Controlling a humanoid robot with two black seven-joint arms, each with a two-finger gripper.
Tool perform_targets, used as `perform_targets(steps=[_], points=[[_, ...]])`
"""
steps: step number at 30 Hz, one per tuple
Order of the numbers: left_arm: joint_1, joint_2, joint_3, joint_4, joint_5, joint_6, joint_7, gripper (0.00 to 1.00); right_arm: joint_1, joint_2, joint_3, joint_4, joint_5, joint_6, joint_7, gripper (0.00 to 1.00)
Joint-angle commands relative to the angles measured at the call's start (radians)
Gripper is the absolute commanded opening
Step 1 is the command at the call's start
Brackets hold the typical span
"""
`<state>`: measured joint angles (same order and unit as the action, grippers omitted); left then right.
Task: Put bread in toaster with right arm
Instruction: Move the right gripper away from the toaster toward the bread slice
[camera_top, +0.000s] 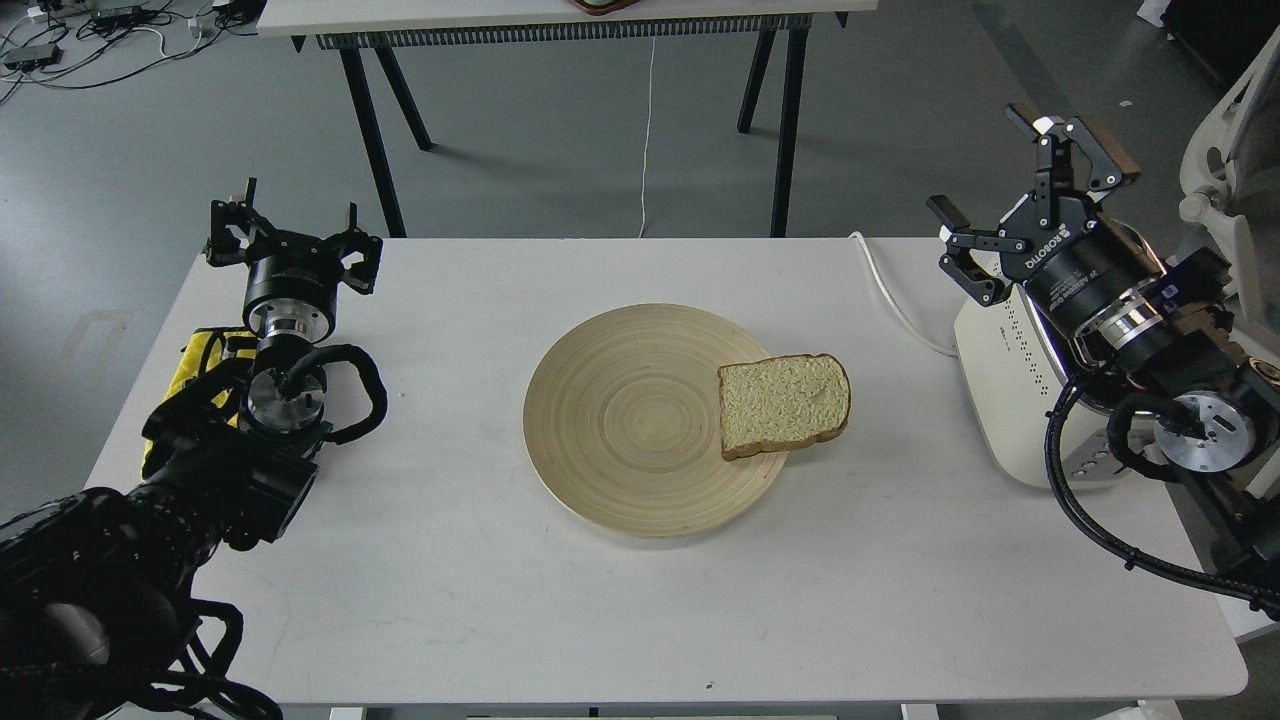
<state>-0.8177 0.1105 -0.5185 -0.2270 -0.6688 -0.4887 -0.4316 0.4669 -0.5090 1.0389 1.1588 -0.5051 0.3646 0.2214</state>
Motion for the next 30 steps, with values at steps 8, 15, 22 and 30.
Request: perform_targets(steps=[8,15,22,30], points=[[0.000,0.000,0.000,0.000,0.000,0.000,-0.001,1.00,0.021,-0.006,-0.151,0.024,-0.366,-0.291,-0.002,0.99],[0.000,0.000,0.000,0.000,0.000,0.000,-0.001,1.00,0.019,0.020,-0.298,0.018,-0.464,-0.429,-0.007,0.99],[0.000,-0.002,0.000,0.000,0.000,0.000,0.001,1.00,0.004,0.026,-0.384,0.002,-0.520,-0.503,-0.037,0.99],[0.000,0.000,0.000,0.000,0.000,0.000,0.001,1.00,-0.002,0.027,-0.496,-0.028,-0.520,-0.555,-0.060,0.99]])
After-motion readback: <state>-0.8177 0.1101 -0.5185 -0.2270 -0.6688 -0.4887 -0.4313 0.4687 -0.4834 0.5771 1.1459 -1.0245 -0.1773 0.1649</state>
